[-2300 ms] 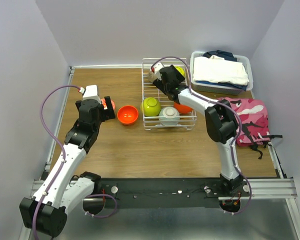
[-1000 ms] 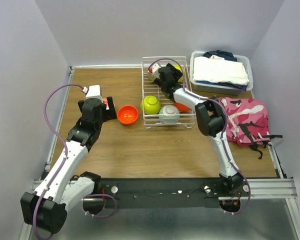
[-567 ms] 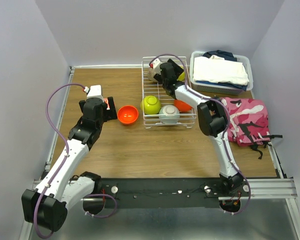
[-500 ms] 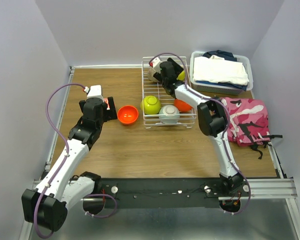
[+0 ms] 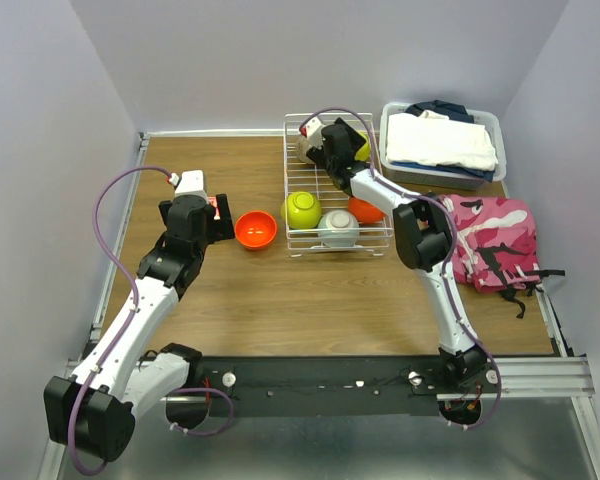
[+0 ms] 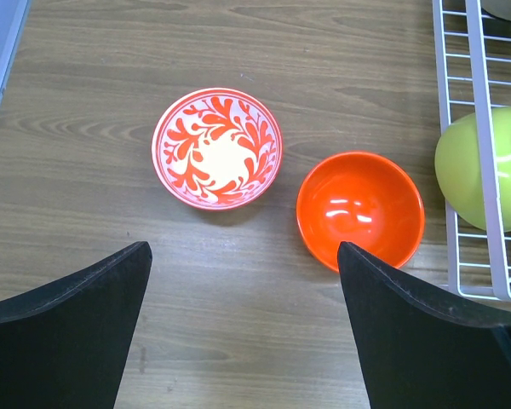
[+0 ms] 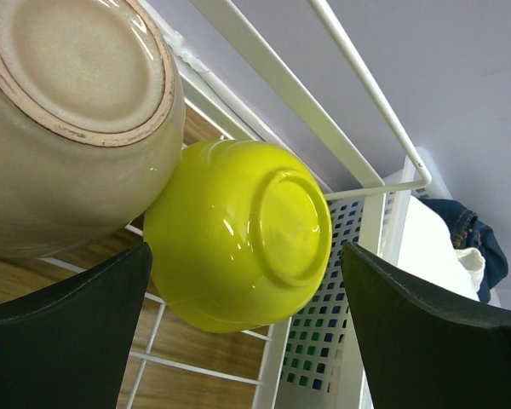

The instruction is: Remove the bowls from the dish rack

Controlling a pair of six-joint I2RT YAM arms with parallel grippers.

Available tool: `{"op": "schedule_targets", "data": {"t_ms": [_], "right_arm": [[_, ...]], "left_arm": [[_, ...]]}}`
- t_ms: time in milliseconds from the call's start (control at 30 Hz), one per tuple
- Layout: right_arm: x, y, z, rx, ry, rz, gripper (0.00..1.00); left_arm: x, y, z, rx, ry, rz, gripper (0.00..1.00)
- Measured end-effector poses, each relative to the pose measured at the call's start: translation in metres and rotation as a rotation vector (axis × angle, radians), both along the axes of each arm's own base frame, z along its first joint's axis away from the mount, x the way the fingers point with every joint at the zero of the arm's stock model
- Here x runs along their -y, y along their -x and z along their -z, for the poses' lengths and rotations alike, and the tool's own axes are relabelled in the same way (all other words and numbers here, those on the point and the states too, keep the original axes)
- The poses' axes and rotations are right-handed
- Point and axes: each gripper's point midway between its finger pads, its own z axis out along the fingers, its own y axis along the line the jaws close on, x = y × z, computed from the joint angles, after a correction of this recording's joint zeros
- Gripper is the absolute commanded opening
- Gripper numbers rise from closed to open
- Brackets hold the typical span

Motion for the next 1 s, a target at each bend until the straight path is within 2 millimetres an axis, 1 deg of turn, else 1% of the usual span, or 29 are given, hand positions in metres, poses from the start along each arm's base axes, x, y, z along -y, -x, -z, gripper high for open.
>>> {"op": "schedule_targets", "data": {"t_ms": [233,600,900,1000], "right_arm": [[0.002,-0.003,0.014,-0.017,-0.006,-0.003,1.0],[0.001,-0.008,0.015,-0.004,-0.004,-0.001,1.0],[0.003,-0.008,0.014,-0.016,0.035,0.017,0.96],[0.004,-0.007,0.014,-0.015,0.048,0.024,0.93]], "left_arm": [[0.0,0.0,0.0,-0.001,-0.002,0.001,0.99],[0.0,-0.001,0.003,-0.011,-0.006,0.001,0.99],[0.0,-0.001,0.006,-0.018,-0.008,0.001,0.99],[0.0,-0.002,0.006,-0.021,-0.009,0.001,0.99]]}}
